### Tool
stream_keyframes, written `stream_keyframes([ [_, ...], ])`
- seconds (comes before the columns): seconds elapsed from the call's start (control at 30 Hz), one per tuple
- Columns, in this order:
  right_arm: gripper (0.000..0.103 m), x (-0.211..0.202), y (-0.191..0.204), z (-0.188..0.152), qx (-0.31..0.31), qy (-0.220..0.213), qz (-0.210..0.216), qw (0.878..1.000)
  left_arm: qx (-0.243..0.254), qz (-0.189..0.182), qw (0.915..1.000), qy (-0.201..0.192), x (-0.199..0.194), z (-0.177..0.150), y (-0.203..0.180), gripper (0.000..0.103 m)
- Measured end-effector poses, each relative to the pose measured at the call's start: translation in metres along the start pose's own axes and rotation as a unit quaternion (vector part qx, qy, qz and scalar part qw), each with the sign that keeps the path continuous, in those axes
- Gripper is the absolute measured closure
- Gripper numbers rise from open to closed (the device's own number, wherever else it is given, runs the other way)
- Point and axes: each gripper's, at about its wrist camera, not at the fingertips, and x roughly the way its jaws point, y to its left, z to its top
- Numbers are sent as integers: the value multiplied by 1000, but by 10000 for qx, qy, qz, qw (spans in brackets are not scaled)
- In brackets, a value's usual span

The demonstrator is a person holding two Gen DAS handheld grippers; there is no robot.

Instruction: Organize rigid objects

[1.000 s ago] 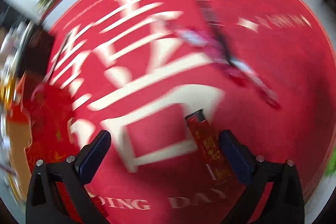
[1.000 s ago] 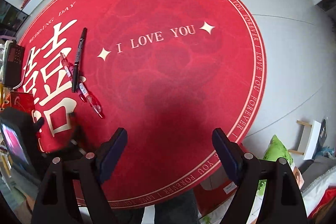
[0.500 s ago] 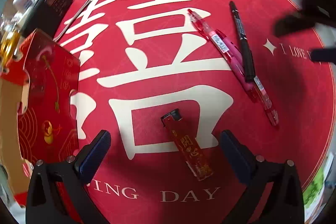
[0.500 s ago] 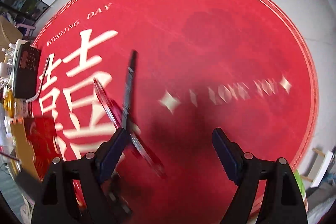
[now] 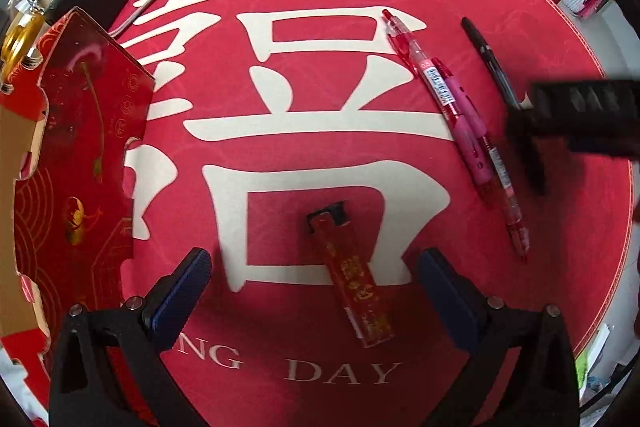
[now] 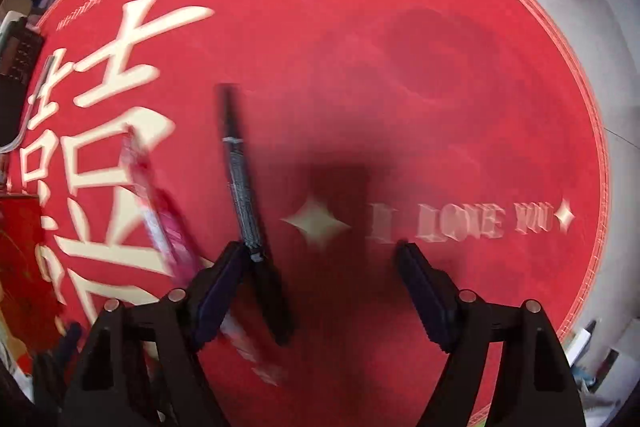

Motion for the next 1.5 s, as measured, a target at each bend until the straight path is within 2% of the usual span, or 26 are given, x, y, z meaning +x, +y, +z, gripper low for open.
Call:
stream_keyframes([
  [0.13, 32, -2, 7, 7, -505, -106, 99, 9986, -265, -64, 9995, 150, 6, 2, 2, 0],
  [0.23, 32, -3, 29, 11, -1232, -252, 29, 9921, -449, -133, 9987, 210, 10, 5, 9, 0],
  [0.33, 32, -1, 40, 13, -1483, -235, 176, 9885, -563, -115, 9982, 152, 3, -7, -10, 0],
  [0.4, 28, 1, 43, 14, -1567, -171, 185, 9873, -733, -84, 9972, 103, 0, -12, -9, 0],
  [0.47, 18, 4, 51, 14, -1920, -103, 128, 9813, -877, -56, 9960, 132, -3, -22, -11, 0],
  [0.6, 17, 4, 55, 17, -2063, -49, 142, 9784, -1079, -9, 9940, 152, -1, -24, -14, 0],
  [0.67, 25, 1, 58, 12, -2048, -93, 153, 9786, -1162, 14, 9932, 63, -3, -26, -15, 0],
  [0.73, 51, -5, 58, 11, -2109, -169, 169, 9772, -1179, 24, 9930, 41, 0, -29, -25, 0],
  [0.77, 61, -7, 52, 9, -2132, -162, 173, 9767, -1163, 23, 9932, 52, -1, -30, -28, 1],
  [0.8, 64, -8, 50, 9, -2140, -151, 175, 9766, -1133, 13, 9935, 69, -3, -35, -36, 1],
  [0.83, 73, -9, 47, 9, -2137, -142, 175, 9766, -1069, -3, 9942, 91, -1, -37, -42, 2],
  [0.87, 87, -10, 46, 10, -2129, -117, 168, 9769, -1016, -11, 9948, 95, -2, -38, -44, 3],
  [0.9, 93, -11, 46, 12, -2117, -67, 179, 9771, -953, -13, 9954, 84, -5, -39, -47, 8],
  [0.97, 93, -11, 42, 12, -2016, 28, 260, 9791, -797, -29, 9968, 35, -13, -41, -57, 22],
  [1.0, 93, -13, 40, 11, -1973, 18, 275, 9800, -713, -37, 9974, 26, -17, -42, -59, 34],
  [1.03, 93, -16, 36, 9, -1919, 1, 312, 9809, -619, -58, 9981, 28, -22, -44, -61, 49],
  [1.07, 93, -20, 31, 6, -1837, -10, 389, 9822, -534, -84, 9985, 51, -25, -46, -61, 60],
  [1.1, 93, -23, 29, 3, -1758, -10, 466, 9833, -483, -131, 9987, 98, -27, -47, -60, 82],
  [1.17, 93, -32, 21, -2, -1588, 5, 599, 9855, -544, -541, 9966, 296, -29, -48, -54, 83],
  [1.23, 93, -39, 15, -8, -1421, 32, 729, 9872, -519, -673, 9957, 360, -32, -52, -49, 83],
  [1.37, 93, -53, 1, -26, -1036, 78, 976, 9898, -383, -709, 9963, 305, -48, -57, -46, 83],
  [1.5, 93, -59, -4, -54, -844, 190, 1088, 9903, -94, -561, 9982, 174, -63, -56, -53, 83],
])
